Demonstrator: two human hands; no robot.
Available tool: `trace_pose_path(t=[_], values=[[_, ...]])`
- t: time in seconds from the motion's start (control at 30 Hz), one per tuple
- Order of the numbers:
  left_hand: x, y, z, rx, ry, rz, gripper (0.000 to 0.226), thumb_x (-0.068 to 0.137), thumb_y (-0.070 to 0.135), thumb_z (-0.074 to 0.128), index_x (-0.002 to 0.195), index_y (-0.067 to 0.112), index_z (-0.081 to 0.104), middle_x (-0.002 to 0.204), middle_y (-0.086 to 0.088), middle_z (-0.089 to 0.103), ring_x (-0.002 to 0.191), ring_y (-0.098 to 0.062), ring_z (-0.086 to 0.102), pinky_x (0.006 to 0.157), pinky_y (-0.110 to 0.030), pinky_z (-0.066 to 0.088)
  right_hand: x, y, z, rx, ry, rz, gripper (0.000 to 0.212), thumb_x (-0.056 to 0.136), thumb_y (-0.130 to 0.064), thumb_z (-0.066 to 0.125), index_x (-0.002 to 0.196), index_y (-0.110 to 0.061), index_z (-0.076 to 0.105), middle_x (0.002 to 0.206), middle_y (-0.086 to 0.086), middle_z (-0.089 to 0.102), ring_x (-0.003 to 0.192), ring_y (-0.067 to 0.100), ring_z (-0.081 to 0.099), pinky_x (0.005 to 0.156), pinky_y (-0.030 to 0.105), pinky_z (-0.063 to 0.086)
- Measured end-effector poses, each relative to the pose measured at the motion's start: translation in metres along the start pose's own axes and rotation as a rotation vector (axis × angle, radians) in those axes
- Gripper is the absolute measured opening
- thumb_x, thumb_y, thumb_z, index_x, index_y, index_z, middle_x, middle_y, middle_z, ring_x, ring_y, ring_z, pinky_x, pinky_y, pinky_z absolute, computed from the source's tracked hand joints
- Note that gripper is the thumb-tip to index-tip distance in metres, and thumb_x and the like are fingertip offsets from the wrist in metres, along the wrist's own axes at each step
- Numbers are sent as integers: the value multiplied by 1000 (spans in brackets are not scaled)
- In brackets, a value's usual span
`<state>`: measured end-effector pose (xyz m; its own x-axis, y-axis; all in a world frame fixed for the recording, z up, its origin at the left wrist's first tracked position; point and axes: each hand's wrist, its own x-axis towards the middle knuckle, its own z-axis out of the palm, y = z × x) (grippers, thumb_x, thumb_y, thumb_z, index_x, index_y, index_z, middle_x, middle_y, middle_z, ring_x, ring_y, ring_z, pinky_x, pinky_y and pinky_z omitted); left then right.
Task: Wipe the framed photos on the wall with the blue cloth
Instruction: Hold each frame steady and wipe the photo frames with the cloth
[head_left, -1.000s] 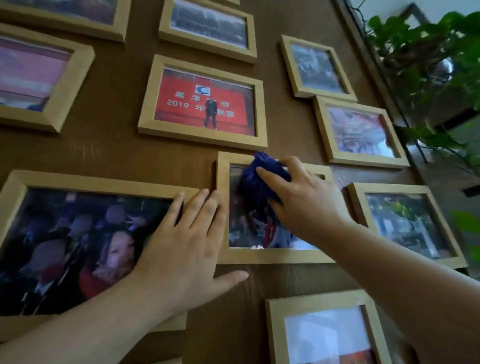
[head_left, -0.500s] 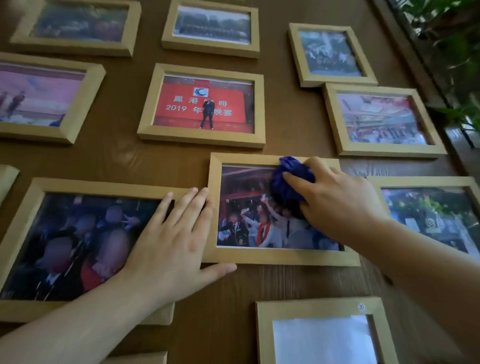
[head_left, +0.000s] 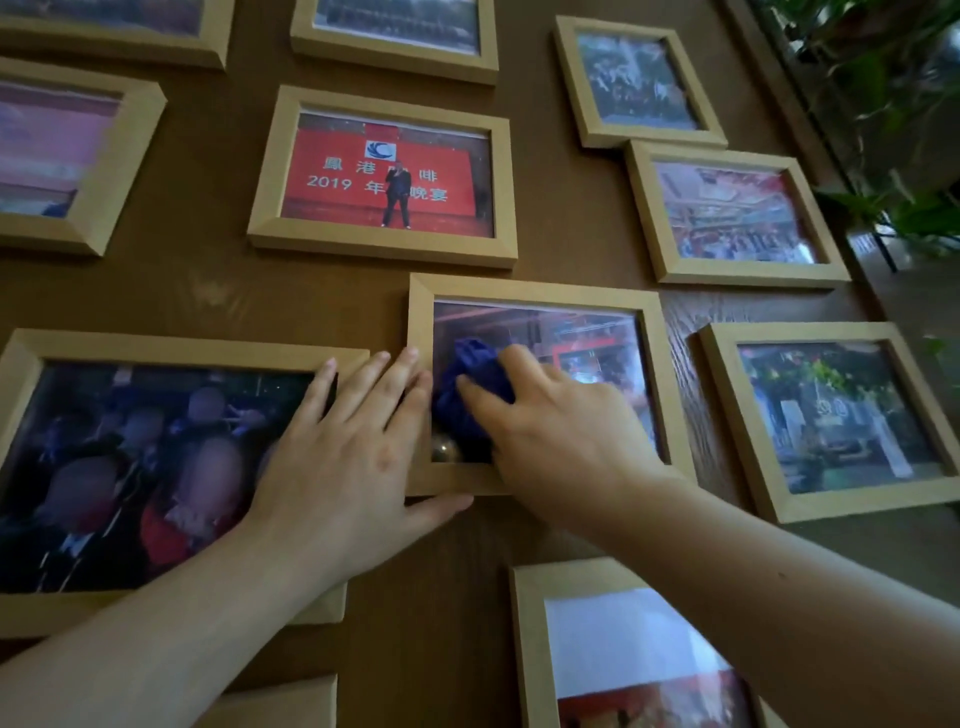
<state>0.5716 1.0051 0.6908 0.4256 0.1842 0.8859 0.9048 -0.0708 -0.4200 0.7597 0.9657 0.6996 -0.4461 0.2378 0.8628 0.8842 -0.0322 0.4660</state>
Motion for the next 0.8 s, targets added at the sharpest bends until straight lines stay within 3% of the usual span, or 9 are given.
trace_pose_path(t=[0.13, 0.27, 0.4, 0.67, 0.8], values=[[0, 0, -1, -8, -2, 6, 102, 74, 83, 28, 146, 11, 34, 157, -11, 31, 144, -28, 28, 114, -57, 26, -16, 8, 3, -48, -34, 14, 60, 91, -41, 49, 143, -28, 21, 130, 10, 34, 92, 22, 52, 58, 30, 34], [0, 1, -2, -17, -3, 15, 102, 74, 83, 28, 144, 8, 38, 154, -13, 35, 142, -30, 31, 113, -58, 27, -42, 42, 1, -125, -83, 183, 57, 94, -43, 42, 142, -33, 14, 131, 5, 31, 100, 20, 51, 62, 29, 33], [1, 2, -1, -12, 4, 24, 101, 75, 82, 28, 142, 6, 40, 152, -16, 39, 140, -32, 34, 112, -59, 28, -53, 63, -6, -186, -136, 319, 51, 94, -43, 41, 140, -32, 22, 124, 2, 35, 96, 17, 51, 60, 28, 33], [0, 1, -2, 0, -3, 20, 103, 75, 83, 28, 144, 8, 36, 155, -14, 33, 143, -30, 28, 115, -57, 22, -20, 13, -4, -13, -63, 64, 51, 94, -40, 44, 140, -30, 24, 127, 7, 36, 78, 15, 35, 57, 30, 33], [0, 1, -5, 10, -9, 17, 102, 75, 83, 28, 146, 10, 34, 157, -14, 30, 145, -29, 25, 117, -54, 18, -8, -12, -8, 4, -41, -47, 47, 93, -35, 47, 137, -25, 33, 123, 10, 37, 87, 21, 51, 57, 32, 37]])
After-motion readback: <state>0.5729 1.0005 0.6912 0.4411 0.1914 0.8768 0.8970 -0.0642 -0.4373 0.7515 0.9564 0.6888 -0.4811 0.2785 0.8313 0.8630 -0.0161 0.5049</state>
